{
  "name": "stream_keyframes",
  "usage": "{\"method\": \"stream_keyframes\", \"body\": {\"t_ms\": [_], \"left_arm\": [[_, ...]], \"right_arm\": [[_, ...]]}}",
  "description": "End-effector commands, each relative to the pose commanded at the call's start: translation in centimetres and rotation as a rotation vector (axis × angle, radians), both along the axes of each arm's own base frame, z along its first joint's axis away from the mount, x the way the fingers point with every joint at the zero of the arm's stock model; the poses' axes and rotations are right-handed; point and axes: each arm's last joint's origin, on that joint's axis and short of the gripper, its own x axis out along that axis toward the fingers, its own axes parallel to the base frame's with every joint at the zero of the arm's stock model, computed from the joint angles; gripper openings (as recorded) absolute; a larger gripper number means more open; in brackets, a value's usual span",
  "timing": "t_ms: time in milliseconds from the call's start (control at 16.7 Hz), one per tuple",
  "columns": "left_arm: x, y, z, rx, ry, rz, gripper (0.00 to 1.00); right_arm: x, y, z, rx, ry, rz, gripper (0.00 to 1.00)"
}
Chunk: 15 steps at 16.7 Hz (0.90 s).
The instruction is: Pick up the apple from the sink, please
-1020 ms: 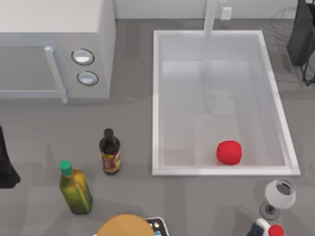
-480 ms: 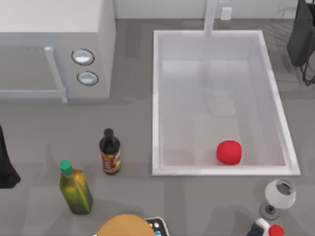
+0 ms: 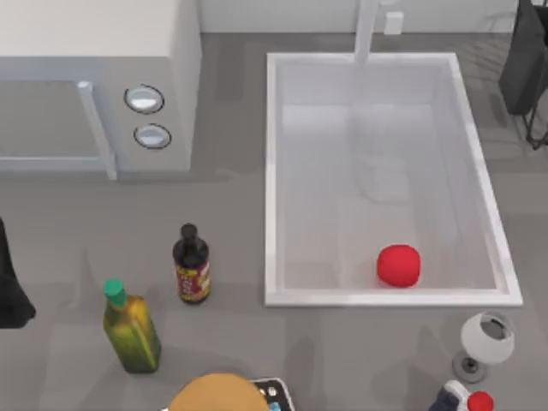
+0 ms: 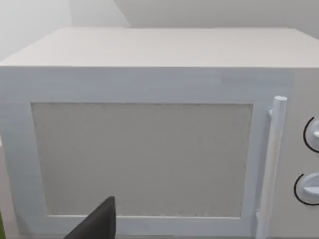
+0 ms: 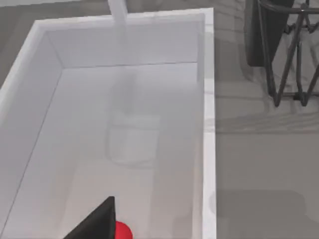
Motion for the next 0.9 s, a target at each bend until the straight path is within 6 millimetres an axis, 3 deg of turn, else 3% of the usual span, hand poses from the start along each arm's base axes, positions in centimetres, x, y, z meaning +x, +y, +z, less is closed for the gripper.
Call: {"method": "stream_keyframes", "body": {"t_ms": [180, 360, 660, 900], "left_arm": [[0.0, 0.0, 0.0, 0.000, 0.000, 0.000, 1.00], [0.0, 0.0, 0.0, 0.000, 0.000, 0.000, 1.00], [0.0, 0.0, 0.0, 0.000, 0.000, 0.000, 1.00], [0.0, 0.0, 0.0, 0.000, 0.000, 0.000, 1.00]], "right_arm": [[4.8, 2.2, 1.6, 0.010, 0.254, 0.028, 1.00], [10.3, 5.4, 1.1, -0.009, 0.511, 0.039, 1.00], [17.6, 11.3, -3.8, -0.086, 0.870, 0.024, 1.00], [20.3, 14.6, -7.7, -0.145, 1.037, 0.002, 1.00]]}}
